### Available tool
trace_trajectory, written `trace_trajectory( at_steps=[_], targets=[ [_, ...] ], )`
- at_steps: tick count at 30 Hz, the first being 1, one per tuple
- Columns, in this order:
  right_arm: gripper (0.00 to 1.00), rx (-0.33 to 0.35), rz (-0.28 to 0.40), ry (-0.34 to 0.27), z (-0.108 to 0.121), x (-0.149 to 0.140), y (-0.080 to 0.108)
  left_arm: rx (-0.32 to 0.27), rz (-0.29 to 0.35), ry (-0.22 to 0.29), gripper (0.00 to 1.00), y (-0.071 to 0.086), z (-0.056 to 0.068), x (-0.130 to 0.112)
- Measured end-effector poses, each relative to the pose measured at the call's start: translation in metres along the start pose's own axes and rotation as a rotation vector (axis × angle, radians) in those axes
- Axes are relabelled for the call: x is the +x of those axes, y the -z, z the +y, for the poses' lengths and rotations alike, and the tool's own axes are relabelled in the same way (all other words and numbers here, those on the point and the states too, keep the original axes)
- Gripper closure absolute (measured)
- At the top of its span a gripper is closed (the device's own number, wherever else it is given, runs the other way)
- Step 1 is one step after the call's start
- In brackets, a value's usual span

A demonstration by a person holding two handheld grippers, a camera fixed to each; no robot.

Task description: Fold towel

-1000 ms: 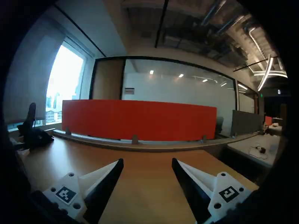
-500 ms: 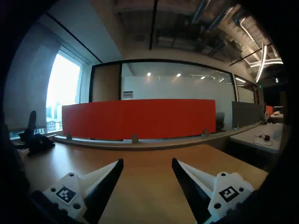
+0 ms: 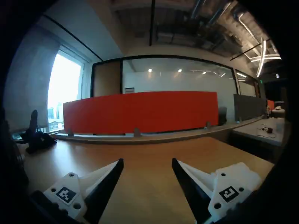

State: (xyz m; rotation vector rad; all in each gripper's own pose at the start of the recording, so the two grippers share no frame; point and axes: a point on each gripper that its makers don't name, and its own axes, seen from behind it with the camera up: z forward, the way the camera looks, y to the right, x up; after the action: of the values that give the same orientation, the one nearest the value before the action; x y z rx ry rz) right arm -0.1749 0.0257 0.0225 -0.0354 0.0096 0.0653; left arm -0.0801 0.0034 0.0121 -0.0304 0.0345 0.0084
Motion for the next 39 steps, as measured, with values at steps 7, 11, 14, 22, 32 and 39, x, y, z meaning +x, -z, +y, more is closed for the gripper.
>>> trace_trajectory(
  at_steps=[7, 11, 14, 22, 32, 39],
  targets=[
    [0.0, -0.002, 0.008, 0.064, 0.001, -0.007, 0.0, 0.0, 0.0, 0.0, 0.07, 0.0, 0.0, 0.0],
    [0.0, 0.0, 0.013, 0.082, -0.002, -0.009, 0.001, 0.0, 0.0, 0.0, 0.07, 0.0, 0.0, 0.0],
    [0.0, -0.001, 0.014, 0.078, -0.001, -0.011, 0.0, 0.0, 0.0, 0.0, 0.07, 0.0, 0.0, 0.0],
    [0.0, -0.01, 0.022, 0.046, 0.004, -0.01, 0.003, 0.0, 0.0, 0.0, 0.07, 0.0, 0.0, 0.0],
    [0.0, -0.003, 0.021, 0.044, 0.004, -0.01, 0.004, 0.0, 0.0, 0.0, 0.07, 0.0, 0.0, 0.0],
    [0.0, -0.003, 0.019, 0.043, 0.004, -0.011, 0.004, 0.0, 0.0, 0.0, 0.07, 0.0, 0.0, 0.0]
  ],
)
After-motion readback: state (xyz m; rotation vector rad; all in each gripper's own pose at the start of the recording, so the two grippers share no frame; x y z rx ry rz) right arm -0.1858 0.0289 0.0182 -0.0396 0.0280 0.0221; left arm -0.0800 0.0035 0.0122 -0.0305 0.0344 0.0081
